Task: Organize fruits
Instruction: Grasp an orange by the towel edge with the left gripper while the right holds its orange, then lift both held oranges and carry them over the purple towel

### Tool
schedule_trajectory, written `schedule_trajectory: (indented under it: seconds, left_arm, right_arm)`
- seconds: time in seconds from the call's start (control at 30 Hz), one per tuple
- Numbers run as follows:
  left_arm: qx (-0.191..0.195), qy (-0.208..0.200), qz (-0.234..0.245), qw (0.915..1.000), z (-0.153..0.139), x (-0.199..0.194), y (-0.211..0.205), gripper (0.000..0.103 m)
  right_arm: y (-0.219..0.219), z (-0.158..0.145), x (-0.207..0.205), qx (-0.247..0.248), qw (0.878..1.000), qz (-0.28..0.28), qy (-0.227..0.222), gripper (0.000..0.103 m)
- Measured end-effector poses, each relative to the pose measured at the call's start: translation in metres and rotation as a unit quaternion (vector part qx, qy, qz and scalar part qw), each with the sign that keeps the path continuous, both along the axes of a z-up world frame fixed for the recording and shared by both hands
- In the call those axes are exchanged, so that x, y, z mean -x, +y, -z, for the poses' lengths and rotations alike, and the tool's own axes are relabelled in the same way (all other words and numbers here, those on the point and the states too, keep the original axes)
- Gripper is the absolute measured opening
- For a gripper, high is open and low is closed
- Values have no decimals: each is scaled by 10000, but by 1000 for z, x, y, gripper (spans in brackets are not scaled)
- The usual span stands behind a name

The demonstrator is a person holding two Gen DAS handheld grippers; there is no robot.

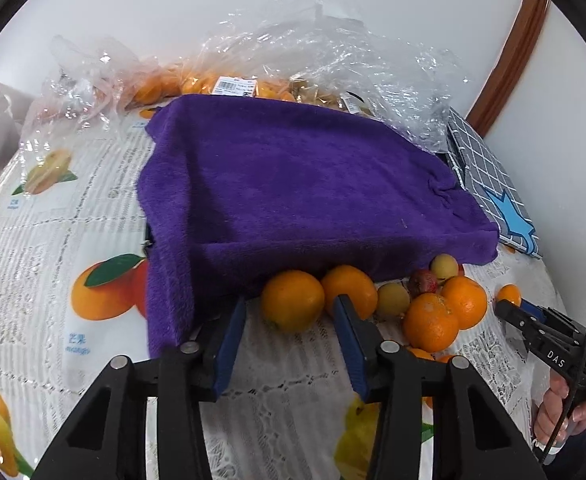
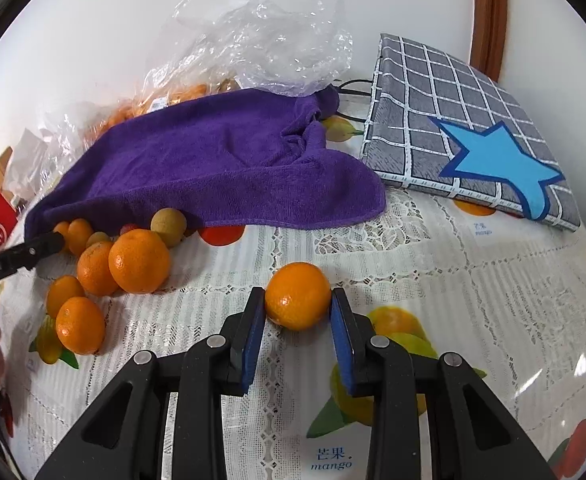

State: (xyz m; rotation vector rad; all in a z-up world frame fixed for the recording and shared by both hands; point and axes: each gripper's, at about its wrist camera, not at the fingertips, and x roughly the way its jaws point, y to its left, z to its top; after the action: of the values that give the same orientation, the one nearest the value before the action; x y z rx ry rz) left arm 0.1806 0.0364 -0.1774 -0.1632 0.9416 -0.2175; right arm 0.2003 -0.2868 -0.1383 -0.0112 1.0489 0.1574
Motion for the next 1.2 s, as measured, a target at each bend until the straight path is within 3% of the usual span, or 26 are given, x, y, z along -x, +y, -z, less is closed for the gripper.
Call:
schedule_trajectory:
  seconds: [0.13, 0.27, 0.4, 0.77, 1.03, 1.2]
  left_arm:
    - [140, -52, 148, 9998, 0, -1, -3, 43]
    - [204, -85, 146, 9996, 2, 0, 3, 33]
    - [415, -22, 121, 9991, 4, -1, 9, 33]
    - [414, 60, -68, 9991, -7, 26, 6, 33]
    - [339, -195, -293, 9988, -45, 50, 11, 33]
    - [349, -366, -413, 9979, -76, 53, 17, 33]
  right_arm:
    - [2, 1, -1, 54, 10000, -7, -3, 32]
    - [2, 1, -1, 47, 10000, -9, 3, 32]
    - [1, 1, -2, 29, 10000, -10, 2, 32]
    - [4, 1, -1, 142, 9999, -15, -22, 32]
    - [12, -5, 6, 295, 9994, -131, -99, 32]
    - [20, -27, 5, 62, 9994, -263, -218, 32]
